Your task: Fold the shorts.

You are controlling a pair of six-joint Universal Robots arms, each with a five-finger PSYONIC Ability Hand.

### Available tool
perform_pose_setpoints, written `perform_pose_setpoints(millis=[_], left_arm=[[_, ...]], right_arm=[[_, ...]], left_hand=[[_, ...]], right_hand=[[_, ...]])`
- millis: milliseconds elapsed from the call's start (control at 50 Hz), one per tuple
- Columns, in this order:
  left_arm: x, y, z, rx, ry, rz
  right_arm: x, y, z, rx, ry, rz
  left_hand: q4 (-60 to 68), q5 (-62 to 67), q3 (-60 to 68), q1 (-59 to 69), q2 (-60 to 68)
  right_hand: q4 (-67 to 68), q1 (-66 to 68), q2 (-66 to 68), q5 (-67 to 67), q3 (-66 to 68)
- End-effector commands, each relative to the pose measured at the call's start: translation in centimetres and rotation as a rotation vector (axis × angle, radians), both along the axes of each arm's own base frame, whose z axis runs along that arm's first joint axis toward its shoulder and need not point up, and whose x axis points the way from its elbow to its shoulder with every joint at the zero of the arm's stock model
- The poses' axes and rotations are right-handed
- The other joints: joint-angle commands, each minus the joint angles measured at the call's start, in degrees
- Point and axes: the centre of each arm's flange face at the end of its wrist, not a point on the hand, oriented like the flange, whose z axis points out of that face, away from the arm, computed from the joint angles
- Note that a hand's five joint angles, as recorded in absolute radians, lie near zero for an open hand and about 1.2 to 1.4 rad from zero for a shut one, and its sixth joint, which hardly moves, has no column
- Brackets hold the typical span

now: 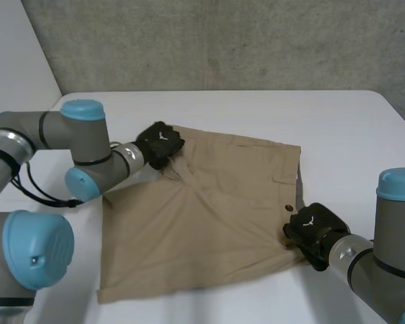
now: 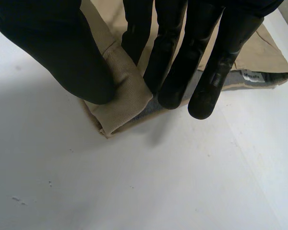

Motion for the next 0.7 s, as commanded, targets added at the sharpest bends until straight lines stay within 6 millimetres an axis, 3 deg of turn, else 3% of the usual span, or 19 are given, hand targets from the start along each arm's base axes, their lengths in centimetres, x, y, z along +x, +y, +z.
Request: perform_pose_setpoints(millis=[20,120,220,280,340,560,700], left_arm=[[2.8,-0.2,0.6,0.037,-0.066,0.15],[4.3,1.9,1.1,0.106,-0.124,0.252],[4.4,4.3,1.1,0.201,-0.106,0.294],[4.0,5.3,2.5,0.239,-0.026,0.315],[3.9,4.9,4.3,0.211,0.062,0.34],[3.1,1.0,8.3,-0.06,0.252,0.265],[2.3,-0.3,5.5,0.012,0.249,0.129]], right_arm=[[0.0,0.1,0.0,0.002,0.001,0.0],[0.0,0.1,0.0,0.002,0.001,0.002],[0.0,0.3,-0.2,0.008,0.003,0.006],[0.1,0.4,-0.1,0.005,0.002,0.011],[0.2,0.5,-0.2,0.006,0.002,0.014],[0.0,0.7,-0.3,0.016,0.005,0.01],[0.0,0.9,-0.5,0.021,0.008,0.014]], left_hand=[[11.6,14.6,12.0,14.4,11.5],[11.6,14.6,12.0,14.4,11.5],[10.2,13.1,10.5,12.9,10.1],[-11.1,-8.2,-10.8,-8.4,-11.3],[-33.2,-30.2,-32.8,-30.4,-33.3],[-37.3,-34.3,-36.9,-34.6,-37.4],[-37.3,-34.3,-36.9,-34.6,-37.4]], right_hand=[[11.6,23.5,12.3,14.1,11.9],[11.6,23.5,12.3,14.1,11.9],[11.6,23.5,12.3,14.1,11.9],[11.6,23.5,12.3,14.1,11.9],[11.6,23.5,12.3,14.1,11.9],[11.6,23.5,12.3,14.1,11.9],[11.6,23.5,12.3,14.1,11.9]])
